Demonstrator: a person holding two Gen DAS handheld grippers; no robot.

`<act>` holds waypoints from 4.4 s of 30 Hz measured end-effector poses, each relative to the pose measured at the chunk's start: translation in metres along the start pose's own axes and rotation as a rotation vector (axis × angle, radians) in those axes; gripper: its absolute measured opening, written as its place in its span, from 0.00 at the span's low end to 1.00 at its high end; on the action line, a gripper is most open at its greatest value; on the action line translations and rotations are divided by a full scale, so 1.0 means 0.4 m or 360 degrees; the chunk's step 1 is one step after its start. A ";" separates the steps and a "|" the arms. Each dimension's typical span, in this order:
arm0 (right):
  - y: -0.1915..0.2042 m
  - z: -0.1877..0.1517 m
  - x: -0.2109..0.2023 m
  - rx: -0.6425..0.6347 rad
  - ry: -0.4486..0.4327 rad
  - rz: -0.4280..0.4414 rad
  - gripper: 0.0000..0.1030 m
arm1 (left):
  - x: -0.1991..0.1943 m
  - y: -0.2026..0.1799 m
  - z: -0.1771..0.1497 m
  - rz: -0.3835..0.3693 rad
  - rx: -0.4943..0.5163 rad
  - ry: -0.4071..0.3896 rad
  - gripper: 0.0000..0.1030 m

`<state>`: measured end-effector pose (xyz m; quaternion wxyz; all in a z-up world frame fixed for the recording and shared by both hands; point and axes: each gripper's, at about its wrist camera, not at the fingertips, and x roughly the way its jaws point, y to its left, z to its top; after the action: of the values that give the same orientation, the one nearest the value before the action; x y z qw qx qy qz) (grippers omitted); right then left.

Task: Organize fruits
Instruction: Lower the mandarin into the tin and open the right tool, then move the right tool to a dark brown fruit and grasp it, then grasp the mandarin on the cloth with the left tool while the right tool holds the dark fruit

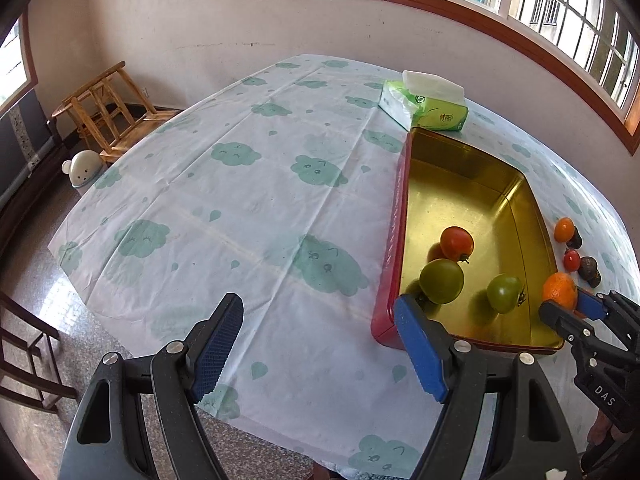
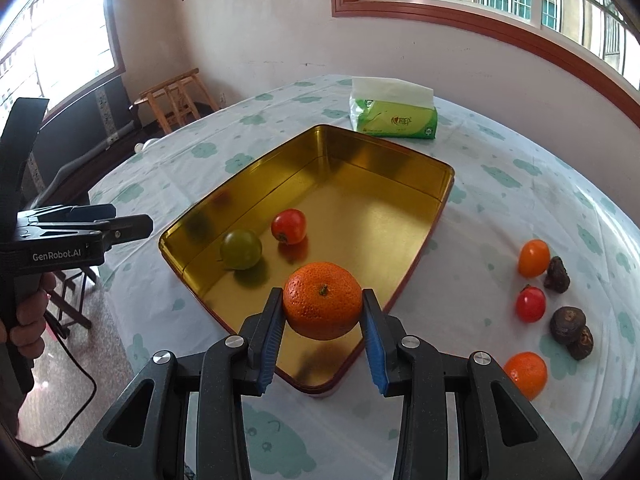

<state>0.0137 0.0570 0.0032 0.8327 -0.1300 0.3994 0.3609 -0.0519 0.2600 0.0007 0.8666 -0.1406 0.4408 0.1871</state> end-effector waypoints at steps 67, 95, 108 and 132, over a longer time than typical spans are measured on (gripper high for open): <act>-0.345 -0.099 -0.149 0.0393 -0.0127 -0.0408 0.49 | -0.044 -0.180 0.025 -0.0165 0.0178 -0.0015 0.73; -0.587 -0.161 -0.009 0.0475 0.0050 -0.0509 0.41 | 0.018 -0.648 -0.015 -0.0435 0.0666 0.0130 0.73; -0.608 -0.231 -0.073 0.0577 0.0010 -0.0547 0.36 | 0.051 -0.716 -0.063 -0.0511 0.0712 0.0140 0.73; -0.613 -0.299 -0.128 0.0648 0.0012 -0.0618 0.36 | 0.137 -0.822 -0.104 -0.0510 0.0820 0.0176 0.56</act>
<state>0.0968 -0.2019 -0.0528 0.8937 -0.0354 0.4345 0.1064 0.0956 -0.0388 -0.0418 0.8669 0.0061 0.4924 -0.0776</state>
